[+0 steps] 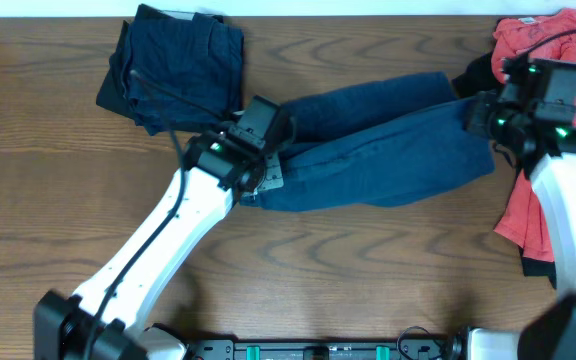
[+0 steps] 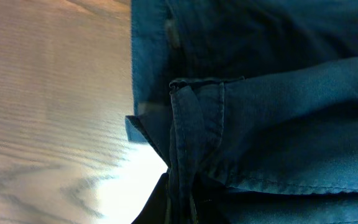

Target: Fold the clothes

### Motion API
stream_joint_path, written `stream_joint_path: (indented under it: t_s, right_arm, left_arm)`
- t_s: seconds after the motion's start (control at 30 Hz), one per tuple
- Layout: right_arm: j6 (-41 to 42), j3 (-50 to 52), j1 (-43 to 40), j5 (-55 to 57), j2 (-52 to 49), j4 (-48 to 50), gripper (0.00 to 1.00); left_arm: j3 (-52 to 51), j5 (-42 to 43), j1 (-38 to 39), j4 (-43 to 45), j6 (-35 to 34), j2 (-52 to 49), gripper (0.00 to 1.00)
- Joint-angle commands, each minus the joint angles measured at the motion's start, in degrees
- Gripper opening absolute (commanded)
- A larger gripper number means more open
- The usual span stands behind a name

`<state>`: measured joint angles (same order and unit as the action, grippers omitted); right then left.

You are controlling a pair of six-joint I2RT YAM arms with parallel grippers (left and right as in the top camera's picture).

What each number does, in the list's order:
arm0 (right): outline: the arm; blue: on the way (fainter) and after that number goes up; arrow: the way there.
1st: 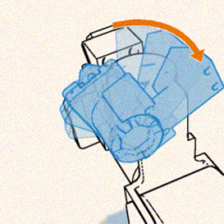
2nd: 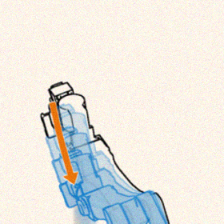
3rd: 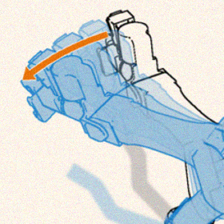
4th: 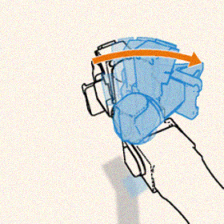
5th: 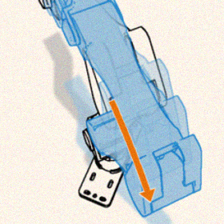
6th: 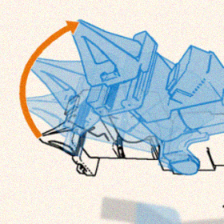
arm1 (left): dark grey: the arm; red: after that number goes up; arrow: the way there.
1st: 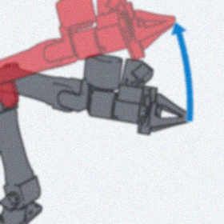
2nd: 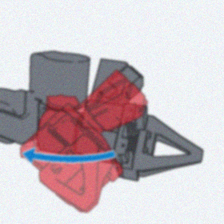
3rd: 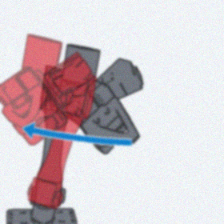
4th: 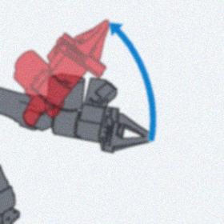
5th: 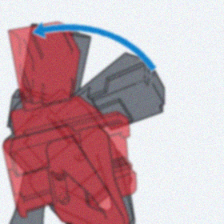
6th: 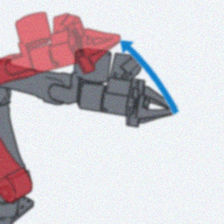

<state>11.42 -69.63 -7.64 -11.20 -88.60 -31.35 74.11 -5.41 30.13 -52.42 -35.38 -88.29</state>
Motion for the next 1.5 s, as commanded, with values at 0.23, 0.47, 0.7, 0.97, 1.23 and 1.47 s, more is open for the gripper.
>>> stream_joint_path:
  t_s: [0.23,0.47,0.7,0.97,1.23,1.47]
  right_arm:
    - [-3.87,-0.11,1.29,1.53,-10.75,9.62,0.01]
    - [-4.46,-0.11,2.71,1.55,-16.28,18.25,0.10]
    - [-4.63,-0.13,3.61,1.68,-17.99,18.91,0.82]
    - [-4.70,-1.36,3.54,-2.29,-11.47,14.47,0.95]
    - [-7.89,-1.42,3.58,-2.34,-4.57,7.23,0.95]
    - [-7.89,-1.42,3.58,3.02,-4.39,3.69,0.91]
  left_arm:
    - [-0.02,-8.83,-4.00,14.91,-0.70,-11.65,0.06]
    - [-0.02,-8.85,-4.79,27.80,0.66,-19.65,0.30]
    - [-0.02,-8.85,-4.96,34.32,7.96,-22.62,0.98]
    - [0.61,-5.92,-8.37,31.74,11.41,-20.06,0.98]
    - [0.59,10.19,-14.12,22.82,18.95,-18.75,0.98]
    - [0.59,20.72,-16.72,21.00,28.52,-18.75,0.98]
